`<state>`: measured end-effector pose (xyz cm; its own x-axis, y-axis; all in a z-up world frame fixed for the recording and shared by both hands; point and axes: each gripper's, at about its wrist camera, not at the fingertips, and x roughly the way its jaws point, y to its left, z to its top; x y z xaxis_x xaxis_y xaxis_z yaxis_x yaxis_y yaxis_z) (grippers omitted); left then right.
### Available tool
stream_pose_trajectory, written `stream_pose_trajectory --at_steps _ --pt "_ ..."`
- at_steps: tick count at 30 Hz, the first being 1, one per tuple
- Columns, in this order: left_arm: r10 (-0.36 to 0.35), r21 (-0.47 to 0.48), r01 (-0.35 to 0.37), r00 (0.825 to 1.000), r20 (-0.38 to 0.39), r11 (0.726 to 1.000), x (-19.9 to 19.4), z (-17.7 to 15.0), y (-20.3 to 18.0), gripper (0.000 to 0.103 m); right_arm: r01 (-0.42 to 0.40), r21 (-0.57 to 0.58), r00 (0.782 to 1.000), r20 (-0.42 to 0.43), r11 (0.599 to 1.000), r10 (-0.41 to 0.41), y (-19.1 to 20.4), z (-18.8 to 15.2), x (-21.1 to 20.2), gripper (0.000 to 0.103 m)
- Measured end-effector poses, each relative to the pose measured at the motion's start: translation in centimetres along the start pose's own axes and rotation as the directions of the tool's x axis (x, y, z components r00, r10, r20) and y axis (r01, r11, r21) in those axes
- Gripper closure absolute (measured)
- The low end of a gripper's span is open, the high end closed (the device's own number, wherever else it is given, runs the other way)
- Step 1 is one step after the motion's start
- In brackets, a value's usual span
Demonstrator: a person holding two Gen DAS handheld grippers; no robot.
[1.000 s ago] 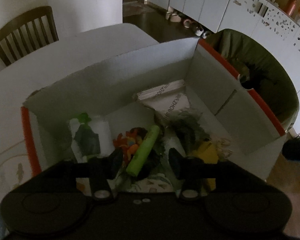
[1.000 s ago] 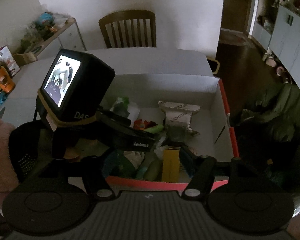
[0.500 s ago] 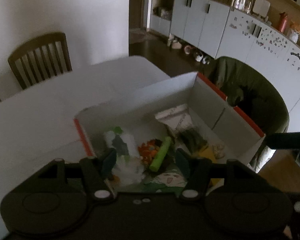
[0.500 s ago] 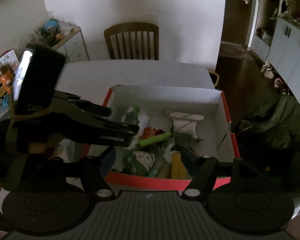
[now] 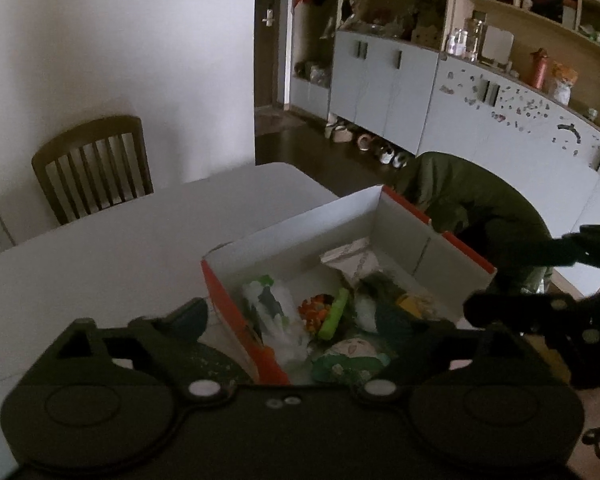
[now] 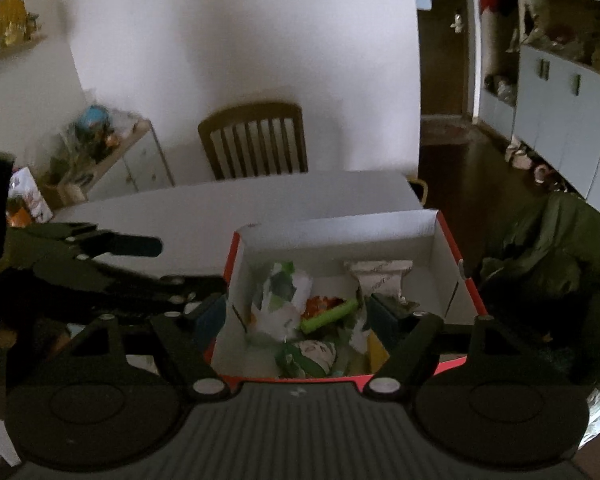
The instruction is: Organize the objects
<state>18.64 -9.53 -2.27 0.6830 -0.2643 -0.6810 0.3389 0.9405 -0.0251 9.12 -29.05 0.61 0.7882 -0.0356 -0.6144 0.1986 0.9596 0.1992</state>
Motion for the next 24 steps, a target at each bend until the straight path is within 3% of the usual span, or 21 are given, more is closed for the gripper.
stream_pose_trajectory --at_steps 3,11,24 --pt "-0.010 -0.001 0.010 1.000 0.021 1.000 -1.1 -0.5 0.2 0.002 0.001 0.023 0.999 0.052 1.000 -0.002 0.5 -0.4 -1.0 0.019" --pt "-0.030 -0.007 0.031 0.998 0.051 0.999 -3.8 -1.9 0.7 0.001 0.047 0.069 0.983 0.177 0.996 -0.058 1.8 -2.2 -3.5 0.008" --pt "-0.062 -0.036 0.064 0.997 0.050 0.997 -4.9 -3.9 2.3 0.001 0.049 0.118 0.976 0.204 0.992 -0.073 3.2 -4.0 -4.6 0.001"
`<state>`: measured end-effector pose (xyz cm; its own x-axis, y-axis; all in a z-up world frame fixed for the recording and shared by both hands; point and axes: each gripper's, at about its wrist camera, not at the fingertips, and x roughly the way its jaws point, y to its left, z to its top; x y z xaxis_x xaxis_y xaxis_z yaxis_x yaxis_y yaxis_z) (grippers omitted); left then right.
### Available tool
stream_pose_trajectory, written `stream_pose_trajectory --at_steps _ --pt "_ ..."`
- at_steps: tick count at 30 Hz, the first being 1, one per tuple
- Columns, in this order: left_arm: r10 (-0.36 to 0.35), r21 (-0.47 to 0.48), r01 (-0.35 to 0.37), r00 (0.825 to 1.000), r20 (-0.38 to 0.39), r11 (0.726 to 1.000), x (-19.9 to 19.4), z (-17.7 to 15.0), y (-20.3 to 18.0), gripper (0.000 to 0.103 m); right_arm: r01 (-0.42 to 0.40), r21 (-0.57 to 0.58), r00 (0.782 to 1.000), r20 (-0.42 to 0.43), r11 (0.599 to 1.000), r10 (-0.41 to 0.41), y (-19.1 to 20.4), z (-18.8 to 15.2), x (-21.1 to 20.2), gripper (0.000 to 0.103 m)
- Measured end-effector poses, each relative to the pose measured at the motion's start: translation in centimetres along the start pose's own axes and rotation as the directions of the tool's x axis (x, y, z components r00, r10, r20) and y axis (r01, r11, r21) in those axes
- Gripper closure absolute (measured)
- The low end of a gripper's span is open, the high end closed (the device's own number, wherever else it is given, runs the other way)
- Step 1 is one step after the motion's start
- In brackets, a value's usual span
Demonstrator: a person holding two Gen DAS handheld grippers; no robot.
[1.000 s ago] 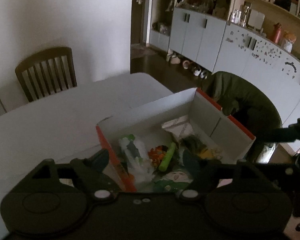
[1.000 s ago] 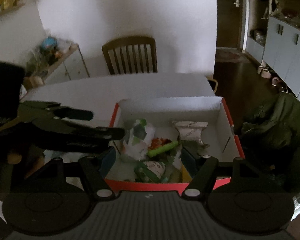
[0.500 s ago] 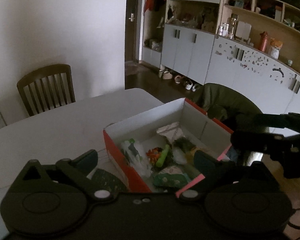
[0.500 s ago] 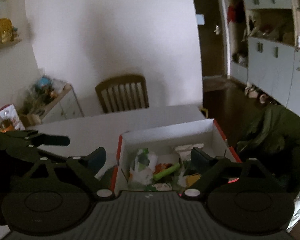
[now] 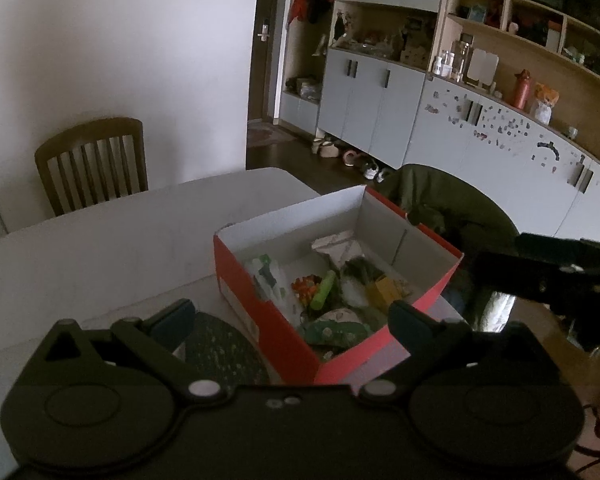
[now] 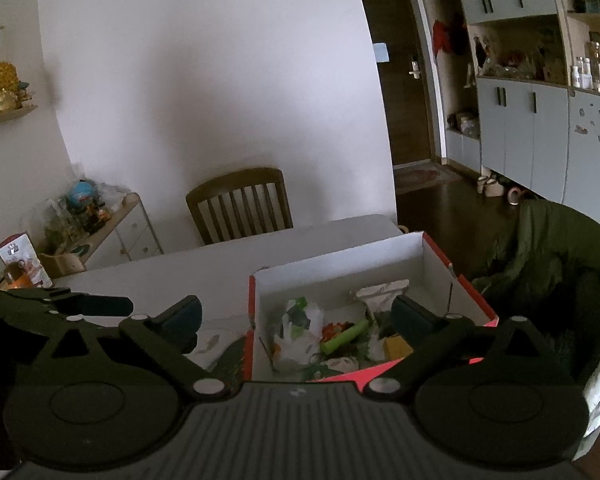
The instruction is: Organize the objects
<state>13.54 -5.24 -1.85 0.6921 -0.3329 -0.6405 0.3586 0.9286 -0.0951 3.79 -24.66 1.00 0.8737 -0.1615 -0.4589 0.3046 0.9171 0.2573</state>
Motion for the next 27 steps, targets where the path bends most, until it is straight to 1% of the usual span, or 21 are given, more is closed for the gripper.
stream_pose_trajectory --at_steps 4,11,14,20,27 --pt "-0.019 -0.020 0.019 1.000 -0.001 1.000 -0.2 -0.4 0.6 0.001 0.025 -0.005 1.000 -0.016 1.000 -0.025 0.7 -0.7 0.1 0.001" --pt "-0.037 -0.030 0.037 0.999 -0.014 0.999 0.0 -1.1 0.9 0.001 0.039 0.007 0.998 -0.041 0.999 -0.038 1.4 -1.4 0.2 0.001" --pt "-0.043 -0.027 0.042 0.999 -0.017 0.999 0.1 -1.4 1.0 0.001 0.048 0.012 0.998 -0.040 0.999 -0.047 1.7 -1.6 0.1 0.001" --pt "-0.057 -0.023 0.057 0.998 -0.014 0.998 0.1 -1.5 1.1 0.001 0.091 0.019 0.996 -0.026 0.996 -0.090 1.9 -1.7 -0.1 0.001" --pt "-0.065 -0.008 0.065 0.998 0.003 0.998 0.0 -1.7 1.2 0.001 0.108 0.029 0.994 -0.025 0.994 -0.107 2.1 -1.7 -0.3 0.001"
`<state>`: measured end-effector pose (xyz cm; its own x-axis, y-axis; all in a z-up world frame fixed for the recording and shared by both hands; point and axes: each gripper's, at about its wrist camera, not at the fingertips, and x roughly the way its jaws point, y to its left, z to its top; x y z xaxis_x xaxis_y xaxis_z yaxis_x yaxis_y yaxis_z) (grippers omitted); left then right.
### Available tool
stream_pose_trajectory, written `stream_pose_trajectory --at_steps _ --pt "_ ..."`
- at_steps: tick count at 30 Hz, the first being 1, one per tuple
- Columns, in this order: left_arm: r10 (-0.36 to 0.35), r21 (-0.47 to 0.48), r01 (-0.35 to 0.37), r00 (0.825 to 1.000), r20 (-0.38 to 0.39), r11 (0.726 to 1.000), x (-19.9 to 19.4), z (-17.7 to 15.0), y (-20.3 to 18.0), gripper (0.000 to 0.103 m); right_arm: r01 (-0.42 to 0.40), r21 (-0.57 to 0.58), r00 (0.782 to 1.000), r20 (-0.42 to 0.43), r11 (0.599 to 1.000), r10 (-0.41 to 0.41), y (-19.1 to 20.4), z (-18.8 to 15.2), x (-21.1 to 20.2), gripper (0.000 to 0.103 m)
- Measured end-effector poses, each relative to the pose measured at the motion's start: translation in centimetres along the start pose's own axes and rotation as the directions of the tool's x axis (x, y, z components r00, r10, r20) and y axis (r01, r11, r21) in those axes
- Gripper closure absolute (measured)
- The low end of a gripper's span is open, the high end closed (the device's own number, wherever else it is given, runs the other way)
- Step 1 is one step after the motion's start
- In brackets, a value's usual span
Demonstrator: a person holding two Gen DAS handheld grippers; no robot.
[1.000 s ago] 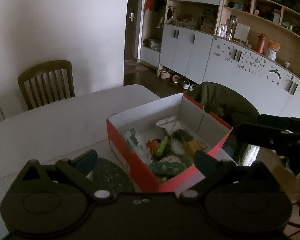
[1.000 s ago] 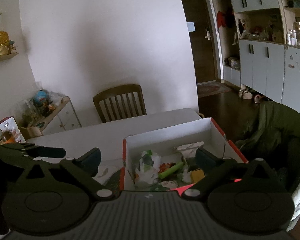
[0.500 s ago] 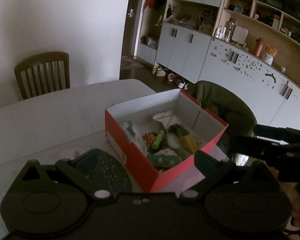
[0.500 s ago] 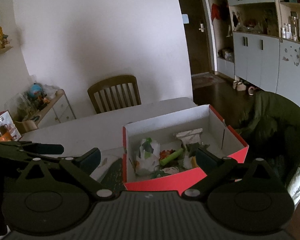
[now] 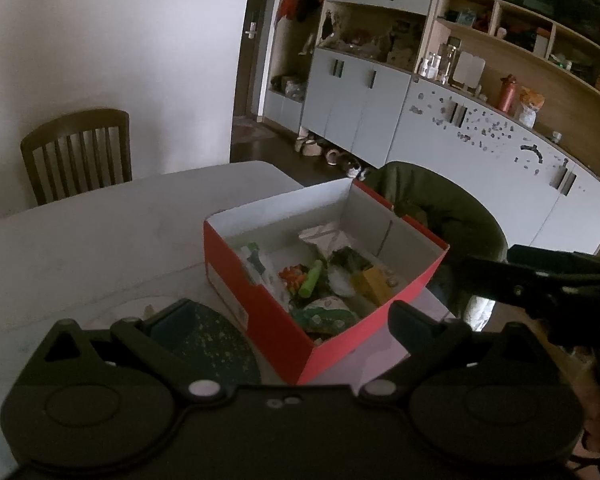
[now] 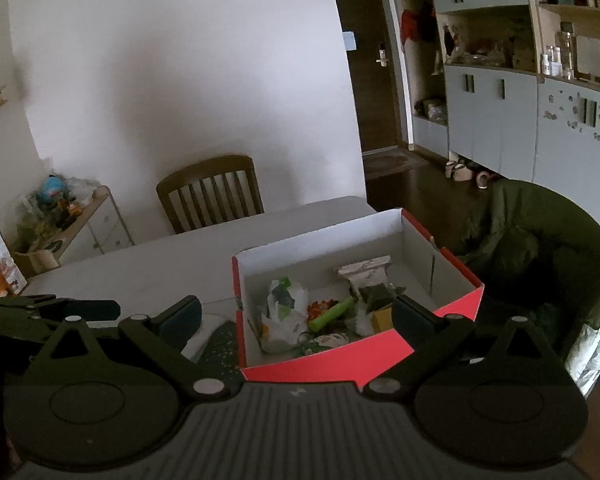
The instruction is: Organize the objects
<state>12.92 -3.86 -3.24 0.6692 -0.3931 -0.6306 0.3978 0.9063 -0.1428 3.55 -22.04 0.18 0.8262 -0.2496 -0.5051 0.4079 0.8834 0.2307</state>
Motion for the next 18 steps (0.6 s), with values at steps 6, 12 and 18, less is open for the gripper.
stream_pose_trajectory --at_steps 6,12,18 --pt "-0.026 0.018 0.025 0.998 0.052 1.000 -0.7 0.1 -0.1 0.001 0.015 0.012 1.000 0.014 1.000 -0.015 0.4 -0.3 -0.3 0.001" --pt "-0.032 0.022 0.031 0.997 0.068 0.999 -1.0 0.0 -0.1 0.001 0.026 0.013 0.999 0.030 1.000 -0.026 0.8 -0.5 -0.9 0.001" --pt "-0.032 0.029 0.030 0.997 0.066 0.999 -1.2 -0.1 -0.1 0.001 0.029 0.026 0.999 0.027 0.999 -0.030 0.9 -0.4 -1.1 0.001"
